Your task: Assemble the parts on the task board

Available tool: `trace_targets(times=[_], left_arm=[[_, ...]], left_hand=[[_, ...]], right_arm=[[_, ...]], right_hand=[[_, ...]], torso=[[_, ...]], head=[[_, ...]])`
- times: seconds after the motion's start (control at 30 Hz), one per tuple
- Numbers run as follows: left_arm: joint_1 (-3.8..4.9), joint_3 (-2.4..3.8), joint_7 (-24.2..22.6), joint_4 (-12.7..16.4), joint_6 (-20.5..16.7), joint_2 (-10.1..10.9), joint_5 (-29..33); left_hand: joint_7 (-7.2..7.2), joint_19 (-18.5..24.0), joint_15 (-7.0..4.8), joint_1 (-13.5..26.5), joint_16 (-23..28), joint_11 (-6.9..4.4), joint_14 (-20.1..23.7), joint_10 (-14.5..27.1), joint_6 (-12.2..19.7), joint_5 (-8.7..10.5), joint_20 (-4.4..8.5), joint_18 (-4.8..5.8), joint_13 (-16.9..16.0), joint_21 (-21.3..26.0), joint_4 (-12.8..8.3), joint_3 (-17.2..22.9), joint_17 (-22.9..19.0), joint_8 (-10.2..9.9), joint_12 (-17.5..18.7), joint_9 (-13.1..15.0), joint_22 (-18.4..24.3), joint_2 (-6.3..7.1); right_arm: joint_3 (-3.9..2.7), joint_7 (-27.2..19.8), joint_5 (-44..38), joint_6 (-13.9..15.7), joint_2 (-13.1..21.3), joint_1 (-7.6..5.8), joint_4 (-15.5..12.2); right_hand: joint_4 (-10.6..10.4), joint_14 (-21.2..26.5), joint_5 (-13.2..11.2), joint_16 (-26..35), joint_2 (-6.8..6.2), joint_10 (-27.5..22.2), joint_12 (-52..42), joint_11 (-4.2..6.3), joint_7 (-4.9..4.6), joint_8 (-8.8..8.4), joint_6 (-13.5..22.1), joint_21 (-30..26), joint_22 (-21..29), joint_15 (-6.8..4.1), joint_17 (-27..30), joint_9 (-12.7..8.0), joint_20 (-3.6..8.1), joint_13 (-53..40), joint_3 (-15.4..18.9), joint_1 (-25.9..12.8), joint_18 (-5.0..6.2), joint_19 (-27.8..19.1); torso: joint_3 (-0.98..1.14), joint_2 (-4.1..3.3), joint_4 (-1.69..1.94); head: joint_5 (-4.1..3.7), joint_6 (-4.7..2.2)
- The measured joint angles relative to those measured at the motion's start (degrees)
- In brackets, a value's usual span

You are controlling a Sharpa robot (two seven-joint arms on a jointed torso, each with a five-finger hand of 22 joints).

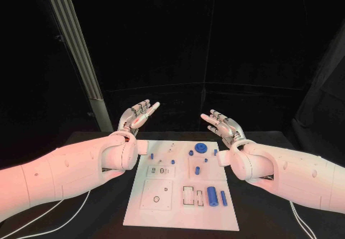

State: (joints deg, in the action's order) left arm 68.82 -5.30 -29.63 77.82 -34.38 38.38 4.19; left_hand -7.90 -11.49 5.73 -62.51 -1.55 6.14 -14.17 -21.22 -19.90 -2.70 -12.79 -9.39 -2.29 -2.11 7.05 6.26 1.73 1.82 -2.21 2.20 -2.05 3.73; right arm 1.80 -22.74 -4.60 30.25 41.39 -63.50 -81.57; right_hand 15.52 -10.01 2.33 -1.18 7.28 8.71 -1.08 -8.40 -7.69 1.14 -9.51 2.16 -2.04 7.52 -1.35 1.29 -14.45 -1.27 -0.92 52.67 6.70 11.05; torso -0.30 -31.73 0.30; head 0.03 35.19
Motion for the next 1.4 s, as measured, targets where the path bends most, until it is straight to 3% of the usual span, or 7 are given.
trace_targets(times=[0.23, 0.33, 0.5, 0.67, 0.8, 1.0, 1.4], left_arm=[[0.09, -0.09, -0.5, -0.3, 2.2, -0.1, 1.0], [0.07, -0.09, -0.6, -0.3, 2.8, -0.1, 1.2], [0.06, -0.12, -0.6, -0.7, 4.6, 1.3, 1.4], [0.06, -0.22, -0.8, 0.0, 6.2, 2.3, 1.4], [0.06, -0.29, -1.0, 1.0, 7.6, 3.5, 0.8], [0.06, -0.32, -1.2, 3.3, 10.0, 5.5, -1.0], [0.05, -0.34, -1.2, 10.8, 13.7, 10.1, -3.9]], left_hand=[[-0.72, -1.0, 0.92, -2.5, 0.0, 0.72, -1.3, -1.1, -1.4, 0.00, -0.66, -0.51, -0.1, -0.7, 0.0, -0.9, 0.2, 0.3, -0.1, 0.1, -0.4, -0.58], [-0.78, -2.3, 1.47, -3.2, -0.4, 1.48, -3.5, -3.2, -2.9, 0.00, -0.87, -0.50, -0.3, -1.5, -0.8, -1.7, 0.4, 0.6, -0.6, 0.3, -0.8, -1.29], [-1.15, -6.6, 2.92, -5.0, -1.4, 2.93, -10.6, -9.0, -8.3, -0.22, -2.18, -0.46, -0.7, -3.9, -3.4, -3.0, 0.9, 1.5, -1.6, 0.9, -1.8, -3.06], [-1.91, -17.3, 3.88, -7.0, -3.4, 4.37, -23.3, -20.2, -16.2, -0.22, -3.25, -0.44, -1.5, -8.9, -5.8, -4.0, 1.9, 3.0, -3.8, 1.7, -4.1, -4.42], [-3.52, -29.3, 3.92, -8.8, -6.6, 5.12, -36.3, -29.0, -26.5, -0.22, -3.16, -0.42, -2.0, -14.8, -7.4, -4.7, 2.8, 5.3, -6.1, 2.9, -6.2, -5.52], [-4.00, -38.9, 1.15, -10.7, -10.0, 3.12, -47.6, -36.4, -31.9, -0.45, -0.48, -0.41, -2.4, -19.6, -9.2, -5.3, 4.3, 6.4, -7.5, 3.7, -7.5, -6.74], [-2.93, -43.1, -0.61, -11.3, -10.6, 1.93, -53.0, -40.2, -34.7, -0.88, 1.38, -0.38, -2.4, -21.4, -10.5, -5.8, 5.6, 6.4, -6.9, 4.0, -7.7, -7.43]], right_arm=[[0.43, 3.5, -3.1, -7.8, -0.9, -0.92, 2.2], [0.48, 4.5, -4.3, -10.1, -1.0, -1.08, 2.7], [0.49, 4.4, -11.0, -10.1, 0.4, -1.10, 4.4], [0.47, 4.0, -16.2, -9.6, 0.5, -1.11, 4.6], [0.44, 3.7, -19.9, -9.3, 1.0, -1.15, 4.5], [0.44, 4.1, -26.4, -9.0, 1.8, -2.03, 4.4], [0.36, 12.2, -49.3, -11.3, 1.4, -5.45, 5.6]], right_hand=[[1.3, -4.2, 0.2, -0.8, -0.53, 4.6, -0.9, -1.87, -0.24, 1.02, -4.9, 1.3, -0.7, 1.70, -0.6, 0.7, -1.63, -0.6, -1.7, 7.2, 1.43, 2.0], [0.8, -10.8, 0.2, -2.2, -1.24, 11.1, -2.1, -3.01, -0.67, 2.51, -11.4, 3.6, -2.0, 2.70, -1.2, 1.5, -2.14, -1.2, -2.8, 11.3, 2.24, 7.4], [1.2, -34.0, 0.5, -7.9, -2.13, 32.0, -6.4, -4.58, -2.40, 6.68, -28.8, 13.3, -6.7, 4.07, -3.3, 3.4, -2.02, -2.8, -4.1, 17.1, 2.24, 27.0], [1.2, -39.1, 0.5, -8.4, -2.59, 39.8, -6.5, -3.90, -3.64, 7.12, -35.6, 16.0, -7.5, 3.45, -2.7, 3.5, -1.51, -2.6, -4.6, 19.0, 2.23, 30.5], [1.2, -42.2, 0.5, -8.5, -2.82, 42.8, -6.0, -3.16, -4.59, 7.12, -39.5, 17.8, -8.1, 2.42, -2.5, 3.3, -1.22, -2.5, -5.0, 20.5, 3.09, 33.0], [1.1, -50.3, 0.5, -10.8, -3.68, 48.5, -5.7, -1.09, -4.15, 7.12, -43.8, 25.0, -11.1, -0.71, -2.9, 3.0, 1.93, -2.5, -5.8, 23.4, 3.13, 42.4], [1.2, -71.2, 1.9, -18.4, -5.34, 59.1, -3.9, 3.23, -0.82, 5.76, -50.1, 44.6, -22.1, -7.25, -7.6, 2.6, 7.99, -2.5, -9.2, 23.6, 3.12, 52.8]], torso=[[-0.01, -0.02, 0.01], [-0.01, -0.02, 0.02], [-0.01, -0.16, 0.02], [-0.01, -0.39, 0.02], [0.01, -0.90, 0.02], [0.07, -1.98, 0.09], [0.02, -5.58, 0.31]], head=[[0.01, 0.00], [0.01, 0.01], [-0.37, 0.26], [-0.44, 0.43], [-0.36, 0.41], [-0.58, 0.31], [-1.19, -0.96]])
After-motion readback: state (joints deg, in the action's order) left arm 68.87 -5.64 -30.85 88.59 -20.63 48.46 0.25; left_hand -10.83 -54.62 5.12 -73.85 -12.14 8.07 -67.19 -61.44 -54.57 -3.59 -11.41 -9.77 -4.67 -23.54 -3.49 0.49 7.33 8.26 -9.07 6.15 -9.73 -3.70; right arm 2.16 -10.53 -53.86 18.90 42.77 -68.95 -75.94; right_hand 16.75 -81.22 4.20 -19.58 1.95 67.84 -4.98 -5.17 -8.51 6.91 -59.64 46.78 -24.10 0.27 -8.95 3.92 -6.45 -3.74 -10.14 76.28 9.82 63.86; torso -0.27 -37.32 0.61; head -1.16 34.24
